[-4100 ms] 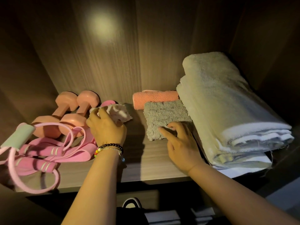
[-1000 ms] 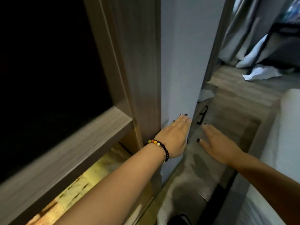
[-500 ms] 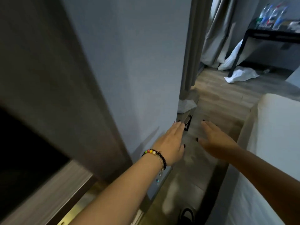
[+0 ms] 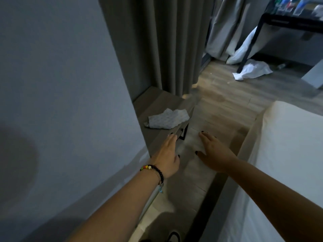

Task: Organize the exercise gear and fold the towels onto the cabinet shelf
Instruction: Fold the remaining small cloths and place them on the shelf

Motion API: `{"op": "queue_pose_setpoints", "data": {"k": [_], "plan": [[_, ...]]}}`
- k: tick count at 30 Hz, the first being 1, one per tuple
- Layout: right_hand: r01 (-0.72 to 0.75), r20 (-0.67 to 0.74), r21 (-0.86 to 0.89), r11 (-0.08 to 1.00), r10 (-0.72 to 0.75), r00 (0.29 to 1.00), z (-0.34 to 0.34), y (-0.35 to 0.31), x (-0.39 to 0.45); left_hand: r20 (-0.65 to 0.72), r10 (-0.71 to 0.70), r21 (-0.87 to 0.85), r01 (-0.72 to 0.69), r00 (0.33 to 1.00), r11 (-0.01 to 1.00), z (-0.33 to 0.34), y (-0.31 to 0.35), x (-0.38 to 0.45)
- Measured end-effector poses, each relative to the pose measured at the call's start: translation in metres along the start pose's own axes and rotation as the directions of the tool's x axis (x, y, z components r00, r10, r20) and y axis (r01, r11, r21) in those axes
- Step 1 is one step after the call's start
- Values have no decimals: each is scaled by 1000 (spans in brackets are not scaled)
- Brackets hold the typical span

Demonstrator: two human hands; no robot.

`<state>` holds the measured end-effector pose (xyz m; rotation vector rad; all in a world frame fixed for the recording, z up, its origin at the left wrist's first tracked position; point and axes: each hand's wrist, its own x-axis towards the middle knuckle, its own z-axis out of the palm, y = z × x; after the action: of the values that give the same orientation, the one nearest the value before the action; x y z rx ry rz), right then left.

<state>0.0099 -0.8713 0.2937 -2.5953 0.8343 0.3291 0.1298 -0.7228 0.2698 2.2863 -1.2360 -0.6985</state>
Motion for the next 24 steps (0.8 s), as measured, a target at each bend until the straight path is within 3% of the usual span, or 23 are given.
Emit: {"op": "queue_pose_setpoints", "data": {"k": [13,19,24], "plan": [[62,83,14,998,-63,995,-20,66,159,59,-193,-1,193,980,981,35,-36,185],[83,140,21,996,-85,986,-24,98,227,115,-338,31,337,934,941,55,-64,258],[107,225,22,994,-109,968,-11,129,277,178,-466,159,442,867,883,68,-104,316]]}}
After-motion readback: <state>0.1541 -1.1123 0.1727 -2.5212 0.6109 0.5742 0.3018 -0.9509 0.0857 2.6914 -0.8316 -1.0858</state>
